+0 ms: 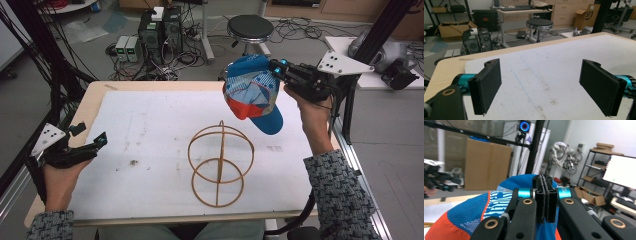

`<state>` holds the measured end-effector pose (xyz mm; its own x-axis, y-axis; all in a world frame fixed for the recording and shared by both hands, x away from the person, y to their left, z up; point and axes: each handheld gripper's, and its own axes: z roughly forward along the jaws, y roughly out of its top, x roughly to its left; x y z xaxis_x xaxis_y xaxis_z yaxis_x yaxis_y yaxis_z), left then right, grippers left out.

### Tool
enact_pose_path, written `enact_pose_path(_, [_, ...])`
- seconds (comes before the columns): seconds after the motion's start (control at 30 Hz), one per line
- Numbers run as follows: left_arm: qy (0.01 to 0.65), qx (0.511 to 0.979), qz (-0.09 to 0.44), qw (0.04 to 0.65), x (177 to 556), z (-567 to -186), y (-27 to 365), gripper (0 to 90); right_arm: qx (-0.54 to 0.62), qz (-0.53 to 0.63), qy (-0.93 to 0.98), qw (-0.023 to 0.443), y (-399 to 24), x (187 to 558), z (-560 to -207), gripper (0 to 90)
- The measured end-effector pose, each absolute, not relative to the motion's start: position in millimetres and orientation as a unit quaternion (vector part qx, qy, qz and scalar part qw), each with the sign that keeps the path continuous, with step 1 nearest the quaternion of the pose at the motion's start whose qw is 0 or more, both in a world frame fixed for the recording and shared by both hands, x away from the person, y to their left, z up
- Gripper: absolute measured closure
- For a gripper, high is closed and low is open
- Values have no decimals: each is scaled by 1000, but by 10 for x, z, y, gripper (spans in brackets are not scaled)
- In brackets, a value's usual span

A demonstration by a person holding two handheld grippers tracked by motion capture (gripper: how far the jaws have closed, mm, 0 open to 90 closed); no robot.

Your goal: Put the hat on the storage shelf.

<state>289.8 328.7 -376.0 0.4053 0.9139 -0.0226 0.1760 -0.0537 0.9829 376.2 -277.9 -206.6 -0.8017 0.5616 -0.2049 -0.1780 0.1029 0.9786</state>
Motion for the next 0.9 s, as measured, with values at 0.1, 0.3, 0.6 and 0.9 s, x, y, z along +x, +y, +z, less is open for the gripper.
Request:
enact_pose_path(0.1, [427,639,341,541,2896,-3761,3295,180,128,663,686,272,-2776,3703,-2016,899])
enact_pose_path(0.3, [428,636,343,542,2888,-3751,3317,180,109,674,683,259,-2784,3572,-1935,899])
enact_pose_path(0.6, [428,637,343,542,2889,-3749,3305,180,84,696,675,230,-2809,3379,-1870,898])
enact_pose_path(0.9, [427,635,344,543,2882,-3739,3317,180,53,704,677,207,-2740,3231,-1896,898])
